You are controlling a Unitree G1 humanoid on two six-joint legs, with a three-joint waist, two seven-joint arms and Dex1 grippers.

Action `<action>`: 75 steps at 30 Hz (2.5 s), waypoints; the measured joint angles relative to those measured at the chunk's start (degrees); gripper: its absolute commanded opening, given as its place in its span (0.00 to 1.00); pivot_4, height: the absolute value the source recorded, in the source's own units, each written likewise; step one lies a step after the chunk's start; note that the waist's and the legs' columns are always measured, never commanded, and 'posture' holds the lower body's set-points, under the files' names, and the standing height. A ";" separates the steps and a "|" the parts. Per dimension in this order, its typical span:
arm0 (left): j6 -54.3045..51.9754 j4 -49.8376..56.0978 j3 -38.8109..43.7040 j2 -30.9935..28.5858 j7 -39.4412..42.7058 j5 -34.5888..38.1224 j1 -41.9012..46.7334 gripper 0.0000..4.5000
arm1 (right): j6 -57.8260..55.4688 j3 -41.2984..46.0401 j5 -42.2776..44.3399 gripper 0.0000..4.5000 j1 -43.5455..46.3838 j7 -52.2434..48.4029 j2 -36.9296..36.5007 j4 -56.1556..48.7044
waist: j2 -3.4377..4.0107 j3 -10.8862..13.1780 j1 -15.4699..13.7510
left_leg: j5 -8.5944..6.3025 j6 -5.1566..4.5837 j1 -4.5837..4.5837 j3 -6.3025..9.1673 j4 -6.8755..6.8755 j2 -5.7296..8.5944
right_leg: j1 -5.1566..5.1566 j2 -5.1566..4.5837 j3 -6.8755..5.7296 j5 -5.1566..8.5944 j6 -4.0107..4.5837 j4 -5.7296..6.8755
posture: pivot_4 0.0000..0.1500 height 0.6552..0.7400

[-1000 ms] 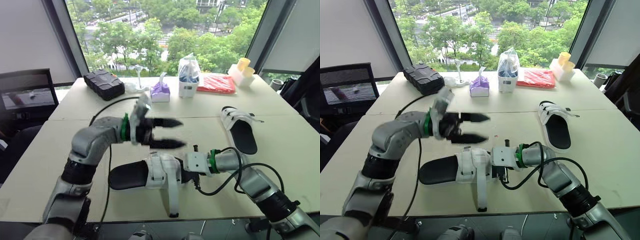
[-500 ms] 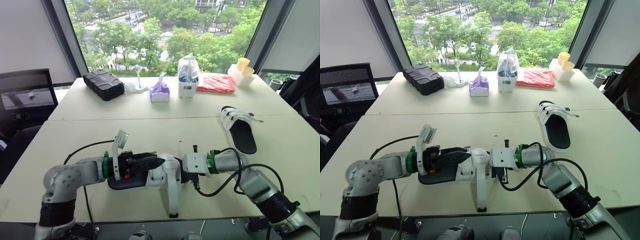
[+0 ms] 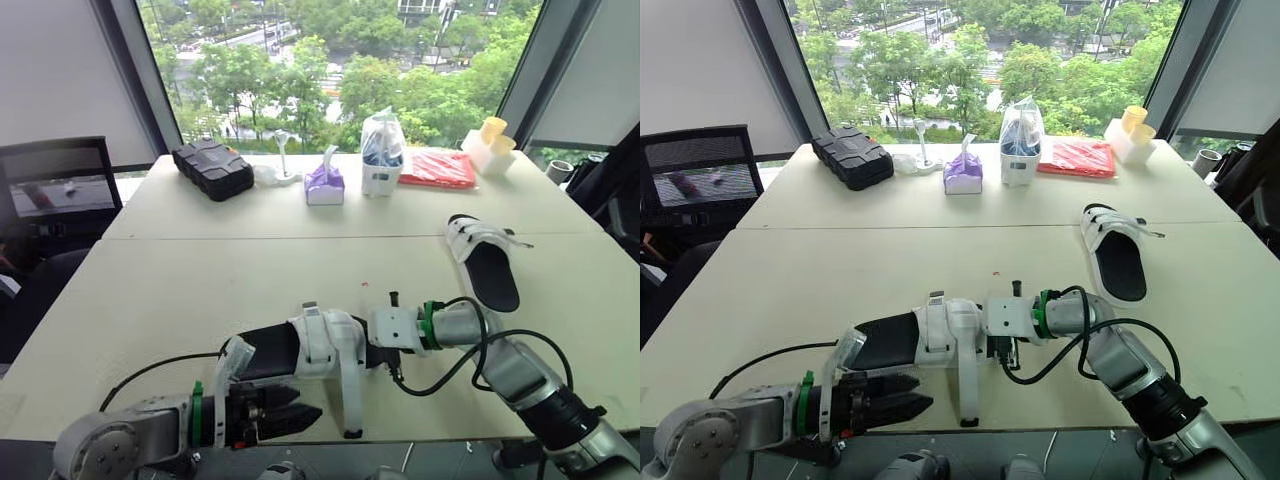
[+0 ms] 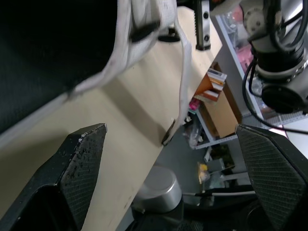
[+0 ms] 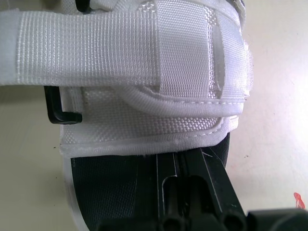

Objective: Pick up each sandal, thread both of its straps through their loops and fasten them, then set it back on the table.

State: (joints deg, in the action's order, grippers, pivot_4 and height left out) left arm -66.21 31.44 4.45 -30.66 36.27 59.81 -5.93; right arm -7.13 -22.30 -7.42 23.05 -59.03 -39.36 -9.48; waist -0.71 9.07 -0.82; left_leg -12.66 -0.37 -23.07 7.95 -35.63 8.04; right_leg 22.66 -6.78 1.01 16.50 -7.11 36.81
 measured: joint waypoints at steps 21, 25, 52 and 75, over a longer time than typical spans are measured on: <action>4.40 -7.38 -12.79 13.33 -6.71 -4.49 9.00 0.87 | -1.26 0.31 -0.37 0.00 -0.37 -0.57 -0.04 -1.28 | 0.02 -0.01 0.00 | -0.01 -0.07 -0.02 0.00 0.12 0.00 | -0.08 0.00 -0.07 0.00 -0.01 -0.30 | 1.00 1.00; 4.15 -7.93 -12.67 14.01 -7.17 -4.15 10.13 0.46 | -1.38 0.33 -0.38 0.00 -0.47 -0.57 -0.05 -1.49 | 0.02 -0.01 0.02 | -0.02 -0.07 -0.02 0.00 0.12 0.00 | -0.09 0.00 -0.07 -0.01 -0.02 -0.31 | 1.00 1.00; 2.24 -18.01 -3.75 14.94 -6.76 7.59 24.58 0.01 | -0.78 0.11 -0.38 0.00 0.11 -0.63 0.15 -0.40 | 0.01 0.00 0.09 | 0.06 -0.18 -0.01 0.05 0.14 0.00 | -0.15 0.04 -0.11 -0.10 -0.18 -0.43 | 1.00 1.00; 5.55 -24.61 -4.62 16.11 -0.09 0.06 26.53 0.01 | -0.78 0.08 -0.61 0.00 0.23 -0.62 0.37 -0.35 | 0.01 0.00 0.15 | 0.06 -0.18 0.00 0.05 0.15 -0.01 | -0.14 0.05 -0.12 -0.11 -0.20 -0.43 | 1.00 1.00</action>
State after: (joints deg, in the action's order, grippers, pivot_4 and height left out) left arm -60.66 6.83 -0.17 -14.56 36.18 59.87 20.60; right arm -7.92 -22.22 -8.03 23.28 -59.65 -38.98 -9.83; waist -0.70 9.07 -0.67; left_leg -12.60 -0.55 -23.07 8.00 -35.48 8.03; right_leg 22.53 -6.73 0.89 16.39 -7.31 36.38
